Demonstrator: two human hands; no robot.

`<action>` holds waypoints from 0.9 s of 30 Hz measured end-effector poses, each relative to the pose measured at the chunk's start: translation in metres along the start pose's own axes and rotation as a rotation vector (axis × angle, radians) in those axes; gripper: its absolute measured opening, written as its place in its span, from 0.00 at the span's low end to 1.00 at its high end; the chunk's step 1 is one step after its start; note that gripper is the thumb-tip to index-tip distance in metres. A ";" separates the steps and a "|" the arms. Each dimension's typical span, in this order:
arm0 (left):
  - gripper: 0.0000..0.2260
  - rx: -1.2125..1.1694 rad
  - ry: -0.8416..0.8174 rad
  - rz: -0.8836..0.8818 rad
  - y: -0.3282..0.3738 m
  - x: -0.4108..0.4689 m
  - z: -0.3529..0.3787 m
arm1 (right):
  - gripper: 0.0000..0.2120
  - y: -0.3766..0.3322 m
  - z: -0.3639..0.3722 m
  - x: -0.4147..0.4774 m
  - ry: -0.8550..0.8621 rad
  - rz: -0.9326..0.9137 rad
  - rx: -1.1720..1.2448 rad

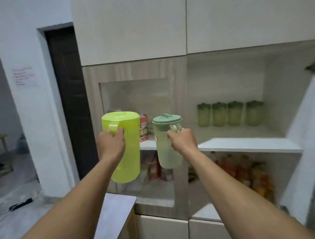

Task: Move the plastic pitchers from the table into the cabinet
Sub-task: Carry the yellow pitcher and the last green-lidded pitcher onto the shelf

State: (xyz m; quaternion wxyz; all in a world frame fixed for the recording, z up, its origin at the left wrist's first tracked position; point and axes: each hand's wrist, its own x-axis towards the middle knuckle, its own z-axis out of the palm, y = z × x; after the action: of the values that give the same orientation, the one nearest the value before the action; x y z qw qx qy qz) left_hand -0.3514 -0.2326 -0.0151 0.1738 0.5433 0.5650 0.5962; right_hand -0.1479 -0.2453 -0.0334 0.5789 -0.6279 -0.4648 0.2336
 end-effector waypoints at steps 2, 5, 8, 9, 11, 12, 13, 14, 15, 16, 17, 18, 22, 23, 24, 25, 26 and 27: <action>0.16 -0.055 -0.068 0.023 0.020 -0.008 0.036 | 0.07 0.006 -0.042 0.011 0.051 0.018 -0.011; 0.16 -0.125 -0.128 0.050 0.051 -0.019 0.089 | 0.06 0.016 -0.103 0.032 0.143 0.028 -0.024; 0.17 -0.163 -0.165 0.069 0.082 -0.033 0.137 | 0.07 0.023 -0.157 0.052 0.217 0.035 -0.048; 0.16 -0.174 -0.182 0.068 0.091 -0.039 0.151 | 0.07 0.026 -0.172 0.057 0.234 0.037 -0.054; 0.16 -0.216 -0.223 0.060 0.105 -0.048 0.178 | 0.06 0.031 -0.199 0.067 0.269 0.036 -0.057; 0.16 -0.237 -0.241 0.059 0.111 -0.053 0.194 | 0.06 0.035 -0.213 0.073 0.288 0.035 -0.053; 0.16 -0.257 -0.254 0.058 0.117 -0.057 0.209 | 0.07 0.039 -0.227 0.080 0.307 0.033 -0.048; 0.17 -0.278 -0.260 0.059 0.122 -0.060 0.224 | 0.07 0.043 -0.238 0.086 0.322 0.036 -0.042; 0.17 -0.299 -0.271 0.055 0.127 -0.062 0.238 | 0.07 0.047 -0.249 0.092 0.331 0.039 -0.036; 0.17 -0.312 -0.278 0.050 0.131 -0.064 0.251 | 0.07 0.051 -0.257 0.097 0.332 0.043 -0.035; 0.18 -0.323 -0.281 0.043 0.134 -0.066 0.262 | 0.07 0.056 -0.265 0.102 0.332 0.048 -0.033; 0.18 -0.331 -0.279 0.039 0.138 -0.069 0.276 | 0.08 0.060 -0.274 0.108 0.333 0.052 -0.031; 0.16 -0.388 -0.280 0.016 0.152 -0.074 0.322 | 0.08 0.082 -0.303 0.134 0.344 0.065 -0.027; 0.16 -0.387 -0.283 0.015 0.155 -0.074 0.333 | 0.08 0.087 -0.309 0.143 0.343 0.071 -0.027; 0.16 -0.373 -0.285 0.014 0.157 -0.074 0.343 | 0.08 0.093 -0.313 0.150 0.343 0.078 -0.028; 0.16 -0.366 -0.288 0.016 0.158 -0.072 0.353 | 0.07 0.098 -0.316 0.159 0.345 0.085 -0.029; 0.16 -0.371 -0.287 0.014 0.158 -0.069 0.364 | 0.07 0.103 -0.318 0.168 0.349 0.090 -0.031; 0.16 -0.376 -0.284 0.012 0.157 -0.065 0.377 | 0.06 0.109 -0.319 0.177 0.354 0.096 -0.032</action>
State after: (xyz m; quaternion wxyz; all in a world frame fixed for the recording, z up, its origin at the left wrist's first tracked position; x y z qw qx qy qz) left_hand 0.0537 -0.1503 0.0050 0.3459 0.5834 0.4106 0.6094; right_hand 0.2326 -0.2454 -0.0221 0.6300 -0.6896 -0.3288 0.1393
